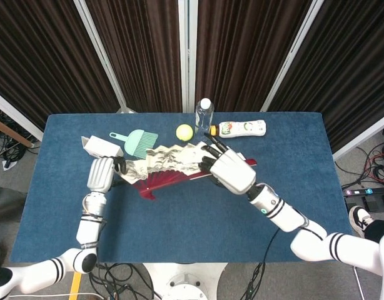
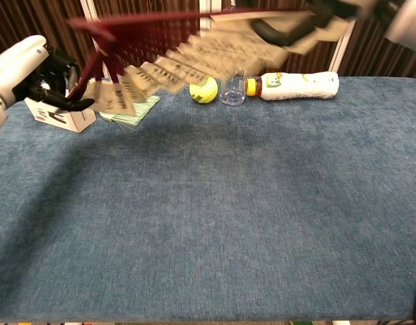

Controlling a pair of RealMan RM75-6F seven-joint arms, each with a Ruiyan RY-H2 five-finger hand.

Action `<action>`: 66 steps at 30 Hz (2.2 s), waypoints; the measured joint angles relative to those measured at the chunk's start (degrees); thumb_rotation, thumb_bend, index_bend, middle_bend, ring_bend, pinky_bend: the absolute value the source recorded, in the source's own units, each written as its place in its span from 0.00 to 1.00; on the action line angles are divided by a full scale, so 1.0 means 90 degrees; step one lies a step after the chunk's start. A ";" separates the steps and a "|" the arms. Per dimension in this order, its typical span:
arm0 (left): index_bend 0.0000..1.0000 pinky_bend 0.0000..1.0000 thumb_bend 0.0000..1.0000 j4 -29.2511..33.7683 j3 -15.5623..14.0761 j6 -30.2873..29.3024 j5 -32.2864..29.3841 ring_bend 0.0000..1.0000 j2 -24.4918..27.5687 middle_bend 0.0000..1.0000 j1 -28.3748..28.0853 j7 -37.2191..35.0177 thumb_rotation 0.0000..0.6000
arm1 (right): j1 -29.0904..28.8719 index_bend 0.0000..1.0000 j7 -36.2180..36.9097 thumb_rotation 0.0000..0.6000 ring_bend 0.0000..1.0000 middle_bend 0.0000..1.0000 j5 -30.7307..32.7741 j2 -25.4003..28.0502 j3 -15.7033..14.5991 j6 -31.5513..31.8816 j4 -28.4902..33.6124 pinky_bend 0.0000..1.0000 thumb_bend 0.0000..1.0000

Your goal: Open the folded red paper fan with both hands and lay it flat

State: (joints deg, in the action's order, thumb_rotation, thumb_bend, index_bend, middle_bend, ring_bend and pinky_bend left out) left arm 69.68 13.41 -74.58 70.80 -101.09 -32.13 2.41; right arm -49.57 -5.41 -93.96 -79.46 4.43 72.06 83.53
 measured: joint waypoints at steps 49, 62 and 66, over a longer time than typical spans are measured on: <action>0.10 0.14 0.00 0.0052 -0.0940 0.0096 0.1073 0.07 -0.0127 0.14 0.0391 0.3048 1.00 | 0.2155 0.00 -0.1566 1.00 0.00 0.00 0.0356 -0.0883 -0.0851 -0.0524 -0.0402 0.00 0.00; 0.09 0.11 0.00 0.1336 -0.0677 0.0972 0.0477 0.02 0.1040 0.10 0.0339 0.1910 1.00 | 0.2165 0.00 -0.0838 1.00 0.00 0.00 0.0766 0.0102 -0.0643 -0.0792 0.0410 0.00 0.00; 0.09 0.08 0.00 0.1919 -0.0661 0.1751 -0.0034 0.00 0.1667 0.05 0.0218 0.1884 1.00 | 0.2282 0.00 -0.0320 1.00 0.00 0.01 0.0836 0.0419 -0.0587 -0.0713 0.0510 0.00 0.00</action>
State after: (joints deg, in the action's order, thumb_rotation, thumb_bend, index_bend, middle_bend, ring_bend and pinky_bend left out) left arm 86.95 7.46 -58.82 70.50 -86.09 -30.17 19.36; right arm -29.03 -8.29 -86.44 -75.69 -0.85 65.64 88.12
